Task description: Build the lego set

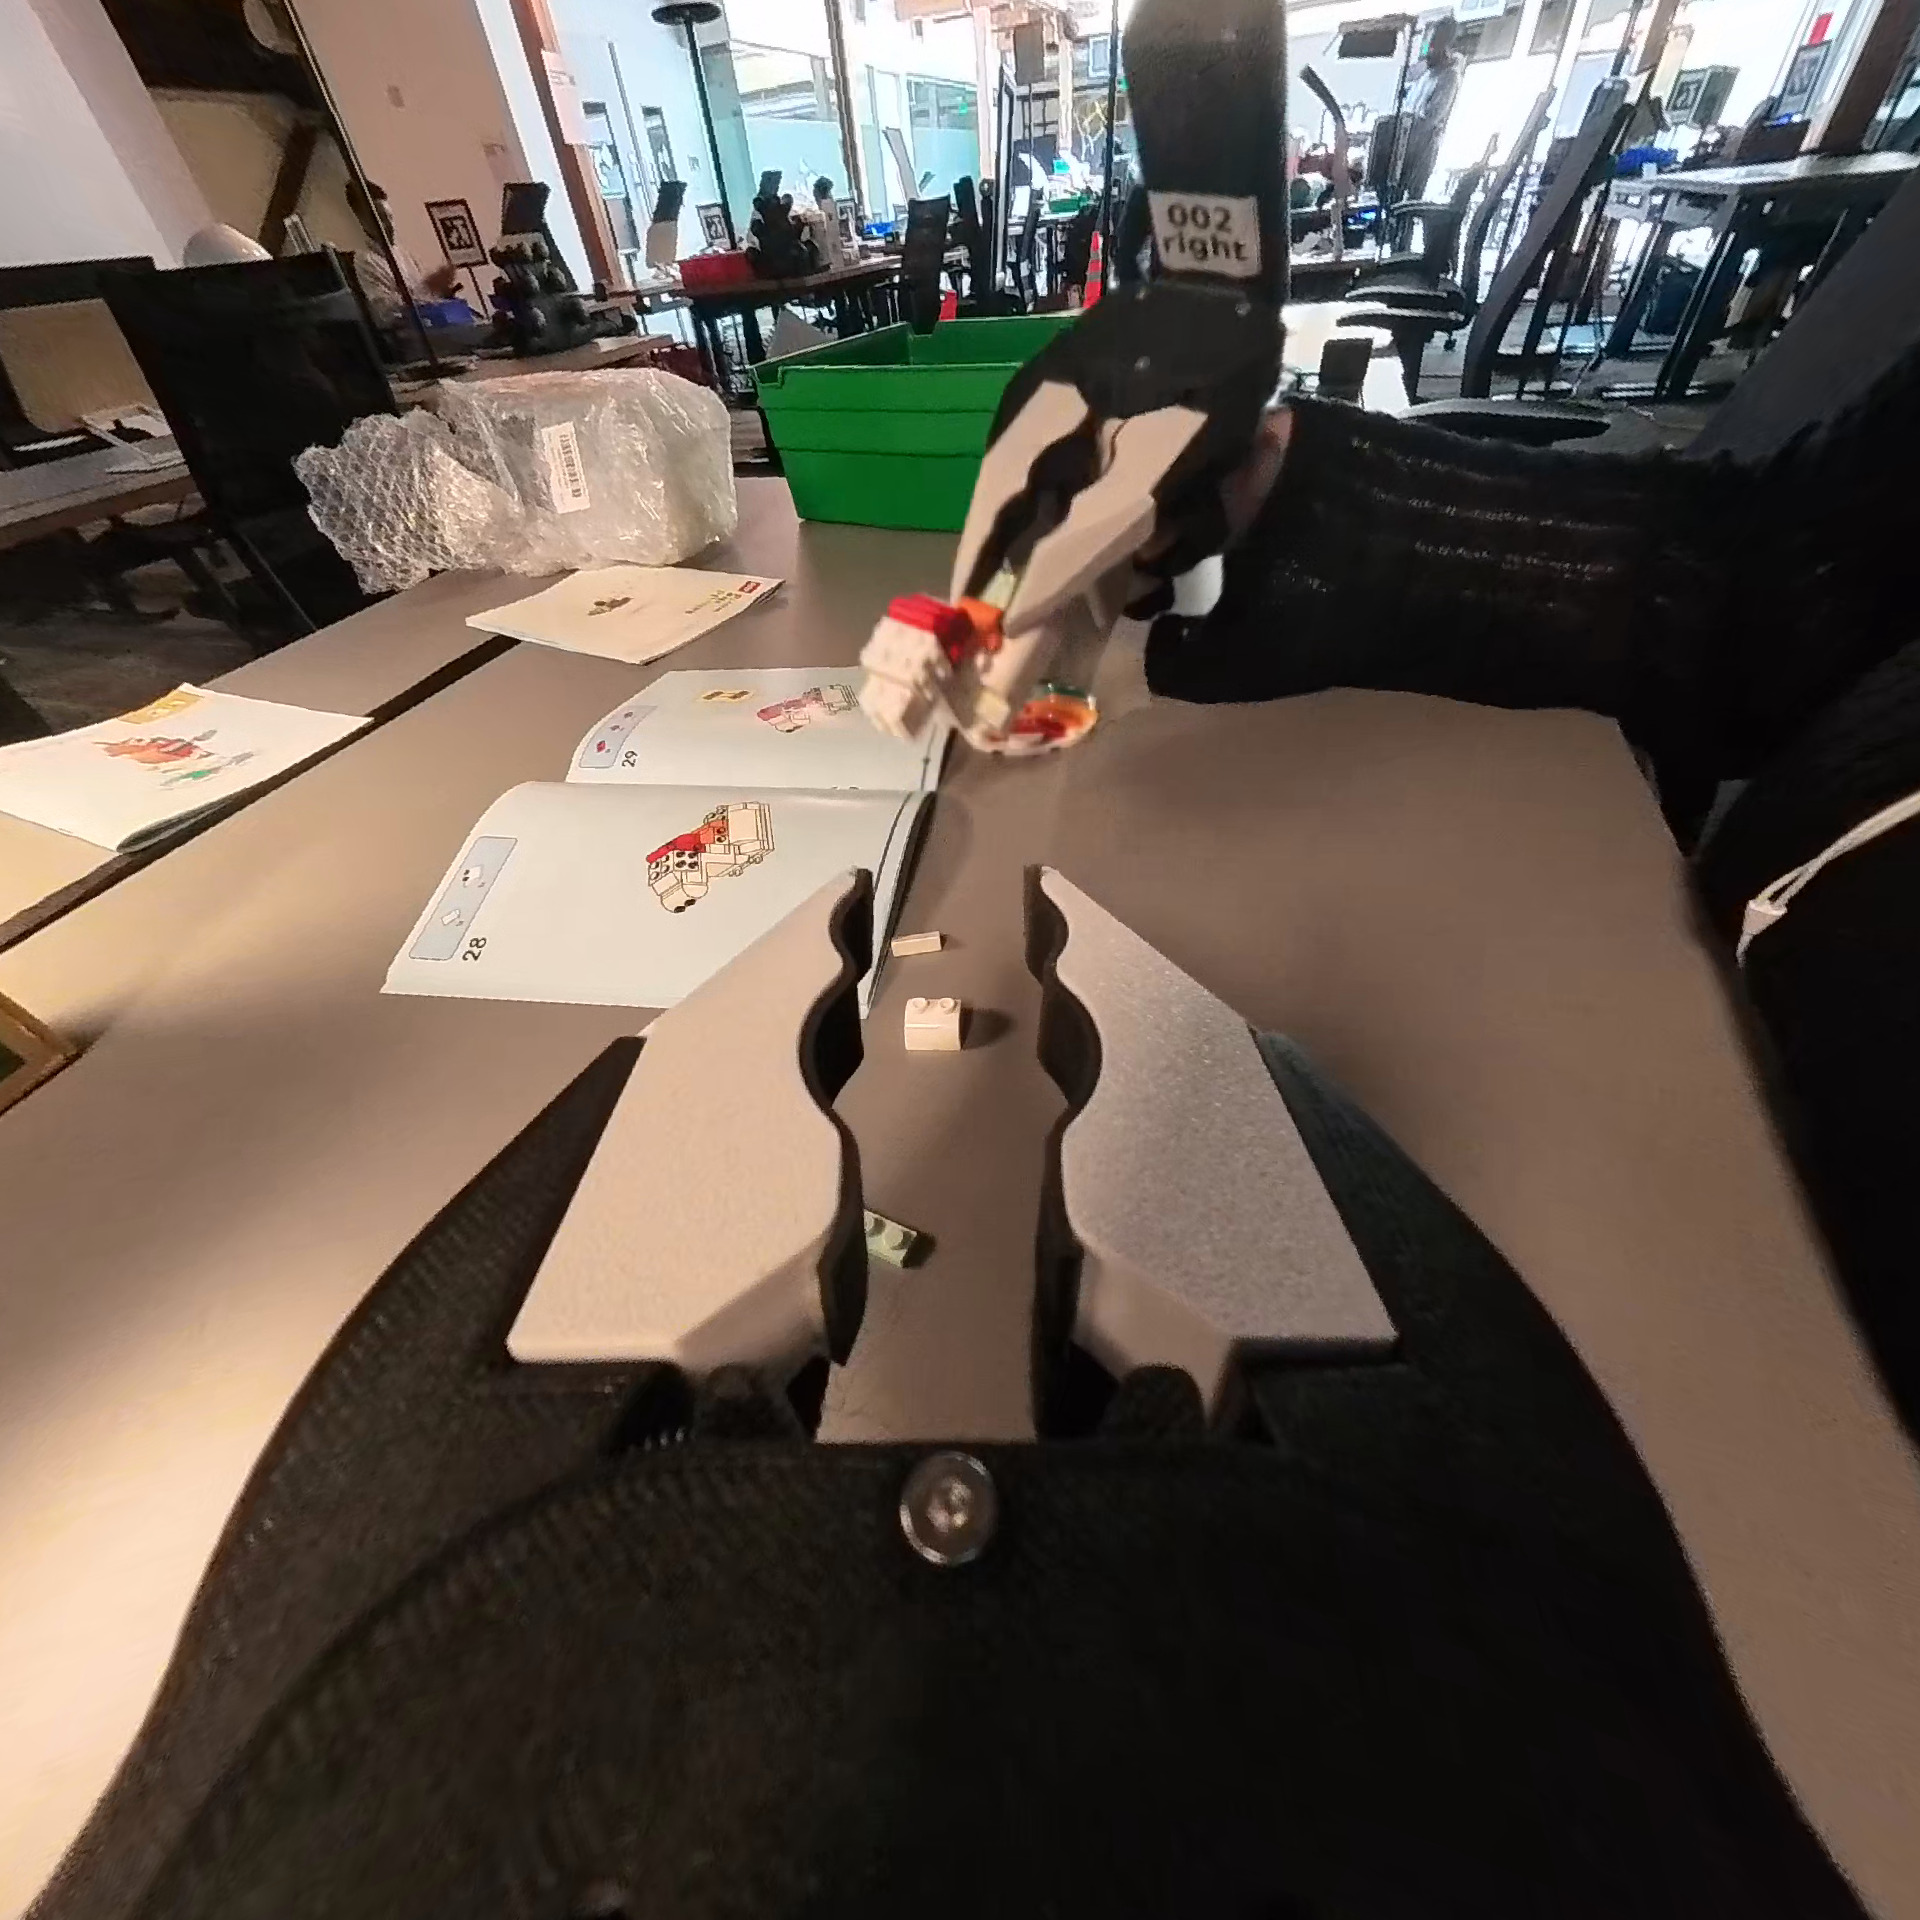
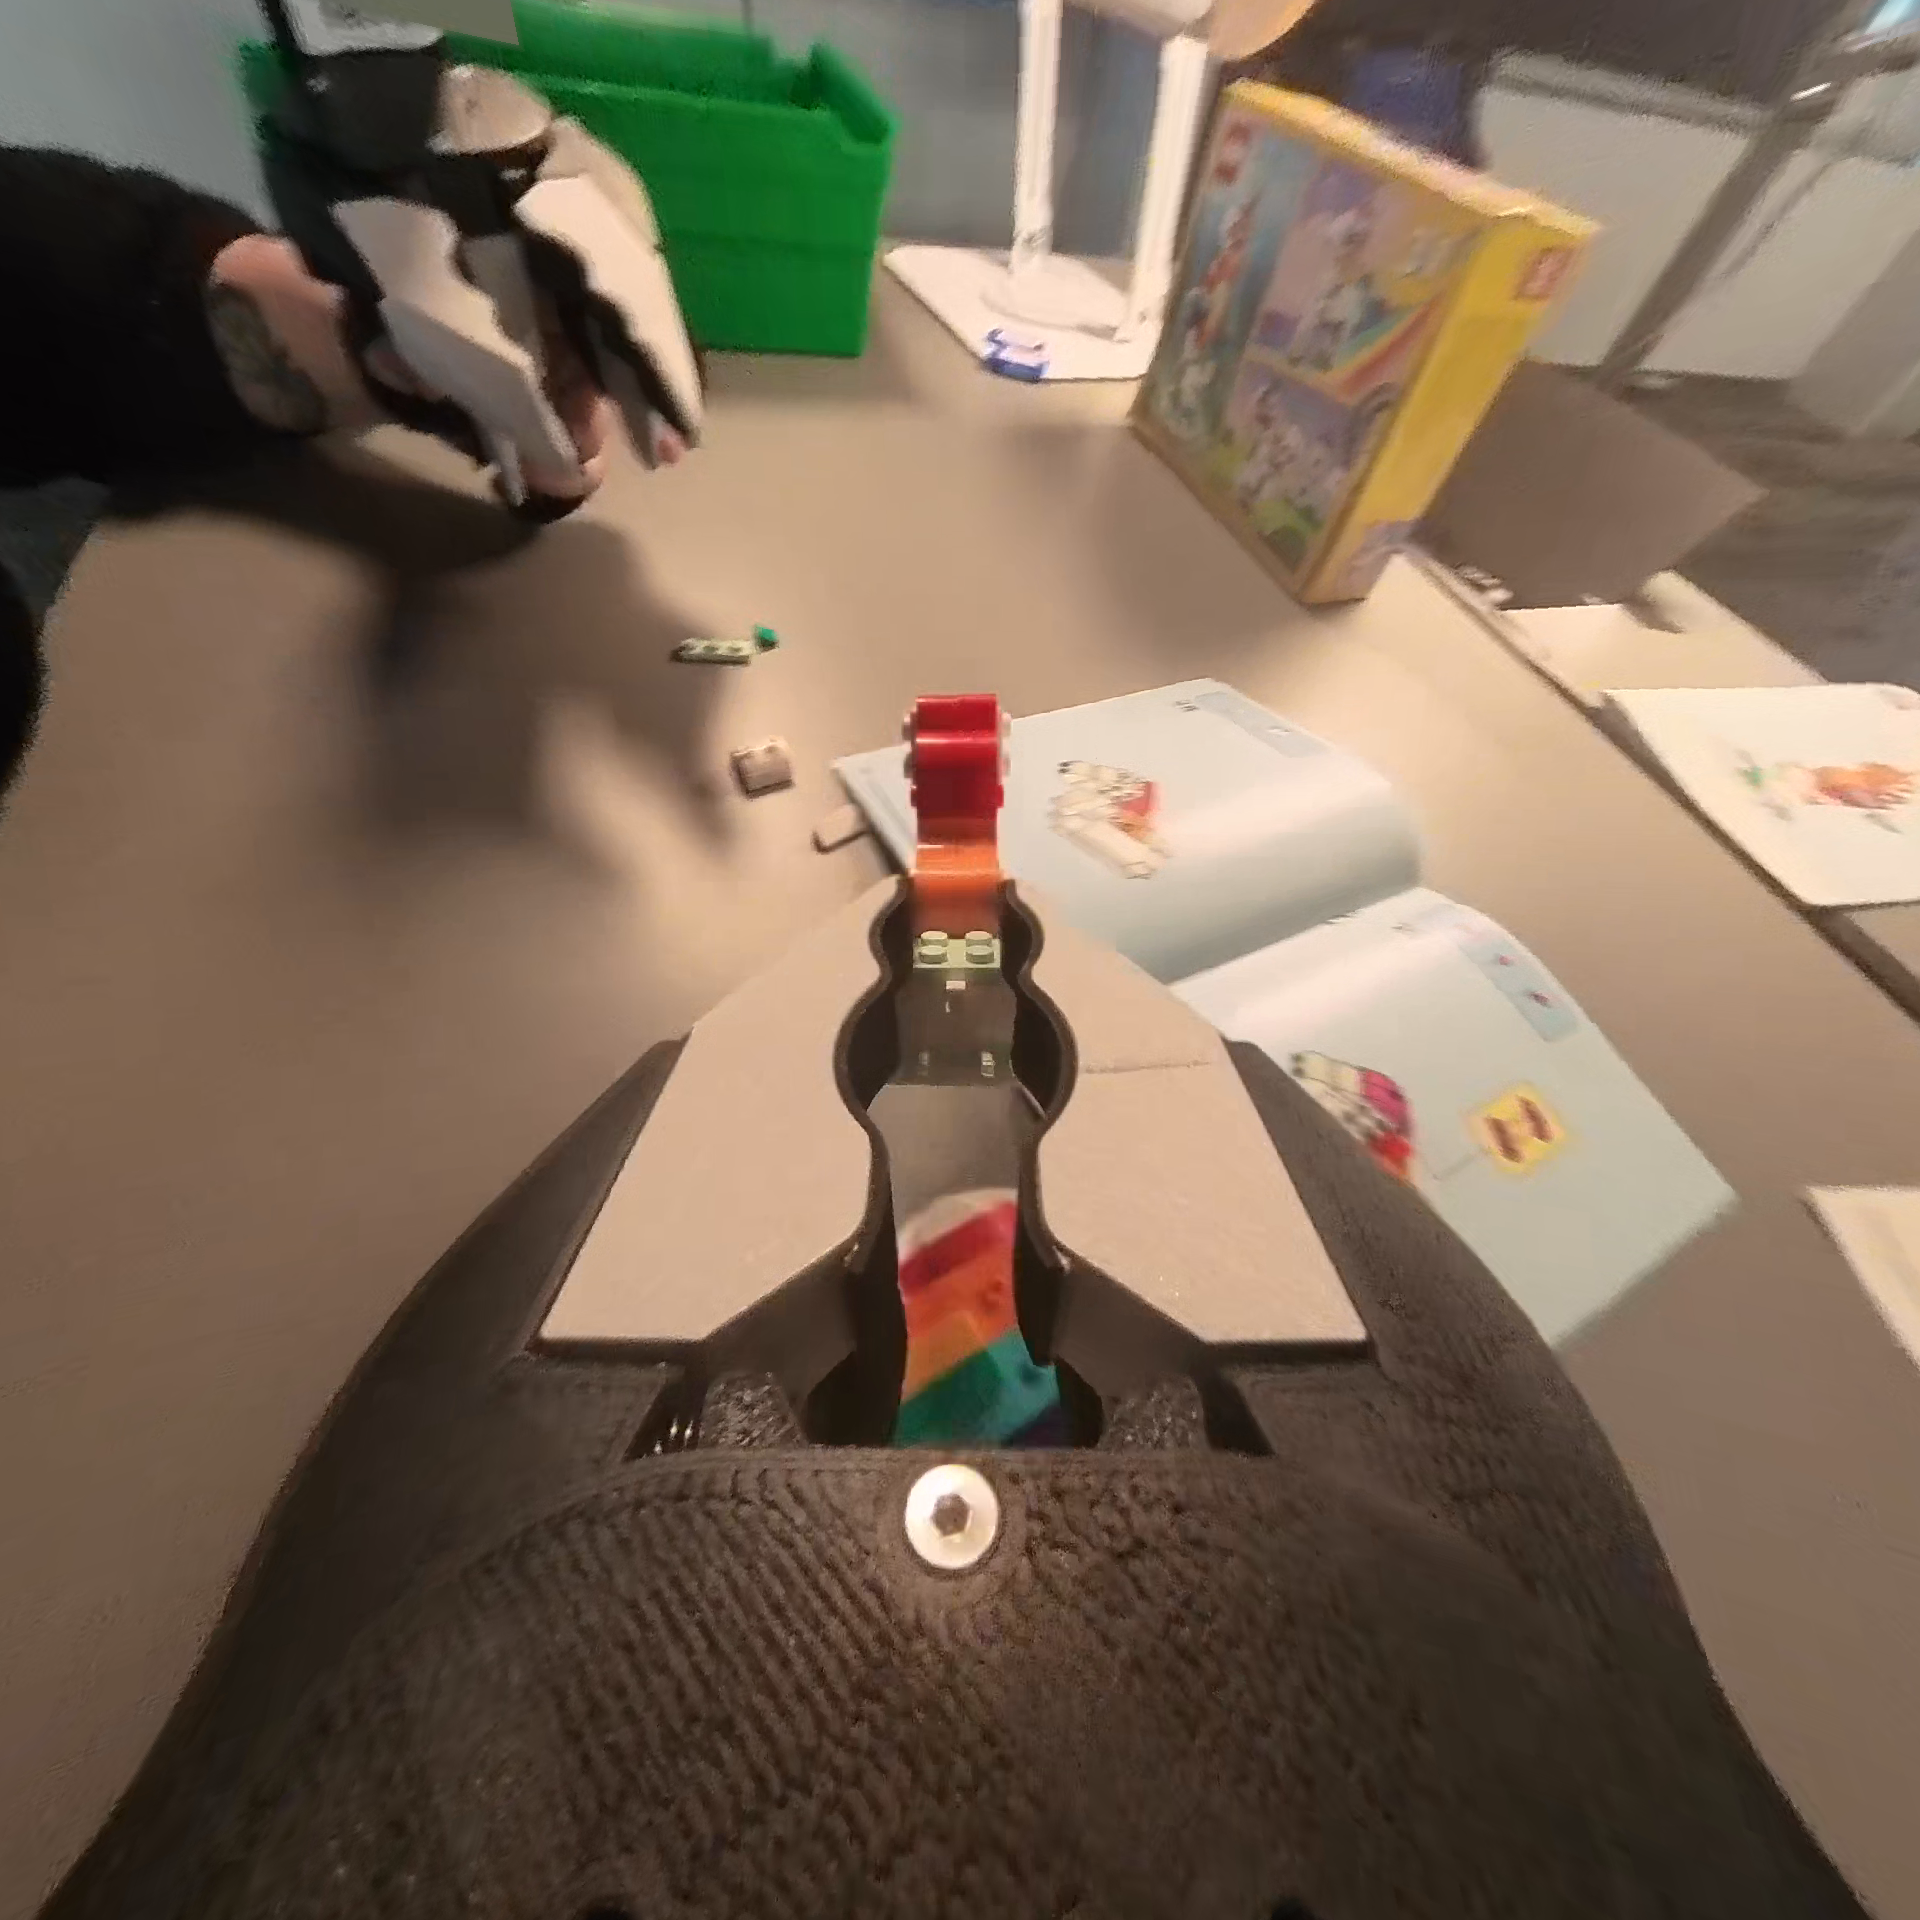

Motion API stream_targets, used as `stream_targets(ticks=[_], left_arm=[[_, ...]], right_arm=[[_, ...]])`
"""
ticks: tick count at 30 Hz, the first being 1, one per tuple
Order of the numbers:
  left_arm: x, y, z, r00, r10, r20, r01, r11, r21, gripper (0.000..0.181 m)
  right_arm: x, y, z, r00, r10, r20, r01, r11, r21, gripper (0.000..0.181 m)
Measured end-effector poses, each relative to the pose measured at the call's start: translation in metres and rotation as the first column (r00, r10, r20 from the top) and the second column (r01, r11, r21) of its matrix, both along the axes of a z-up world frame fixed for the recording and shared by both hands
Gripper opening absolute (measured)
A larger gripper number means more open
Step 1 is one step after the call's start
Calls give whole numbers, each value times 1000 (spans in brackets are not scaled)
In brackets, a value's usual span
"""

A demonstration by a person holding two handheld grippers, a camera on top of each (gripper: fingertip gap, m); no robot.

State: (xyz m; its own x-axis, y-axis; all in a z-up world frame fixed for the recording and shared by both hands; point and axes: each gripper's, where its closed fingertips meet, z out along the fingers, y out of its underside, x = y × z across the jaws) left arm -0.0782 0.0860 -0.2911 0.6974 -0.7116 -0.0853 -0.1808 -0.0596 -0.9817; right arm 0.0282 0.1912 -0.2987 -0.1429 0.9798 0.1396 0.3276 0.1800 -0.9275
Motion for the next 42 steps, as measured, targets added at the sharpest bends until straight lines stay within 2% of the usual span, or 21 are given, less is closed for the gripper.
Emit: stream_targets(ticks=[4,8,11,14,19,22,25,30,32,35,38,40,42], left_arm=[[0,0,0,1000,6,-16,-6,1000,11,28],[0,-1,2,1000,5,-7,-5,1000,16,28],[0,-2,4,1000,6,-8,-6,1000,24,28],[0,-3,6,1000,7,-9,-6,999,32,28],[-1,-3,8,1000,11,-8,-11,999,45,28],[-1,-4,9,1000,11,-8,-10,999,47,28],[0,-3,9,1000,11,-12,-11,999,50,28],[0,-2,8,1000,14,-14,-13,999,52,28],[0,-3,9,1000,14,-13,-13,998,58,28],[1,-3,11,1000,16,-17,-15,998,69,28],[1,-3,14,1000,23,-14,-21,996,85,28],[1,-3,15,1000,27,-8,-26,996,91,28],[2,-3,16,1000,30,-7,-30,995,97,28]], right_arm=[[24,57,4,967,-247,-57,250,968,36,14],[57,112,-10,874,-485,-36,486,873,31,14],[79,135,-18,803,-595,-31,596,803,16,15],[94,144,-20,760,-649,-22,649,759,39,14],[111,146,-34,719,-692,56,683,720,123,15],[121,144,-38,712,-696,95,690,718,95,15],[134,139,-48,712,-683,163,685,726,50,15],[141,138,-50,717,-673,179,680,733,31,16],[141,133,-49,733,-655,186,659,750,45,25],[143,131,-34,743,-657,125,657,752,44,31],[139,129,-4,763,-646,-35,646,760,71,32],[125,116,19,798,-582,-159,598,798,81,31],[105,101,27,835,-513,-200,537,839,91,31]])
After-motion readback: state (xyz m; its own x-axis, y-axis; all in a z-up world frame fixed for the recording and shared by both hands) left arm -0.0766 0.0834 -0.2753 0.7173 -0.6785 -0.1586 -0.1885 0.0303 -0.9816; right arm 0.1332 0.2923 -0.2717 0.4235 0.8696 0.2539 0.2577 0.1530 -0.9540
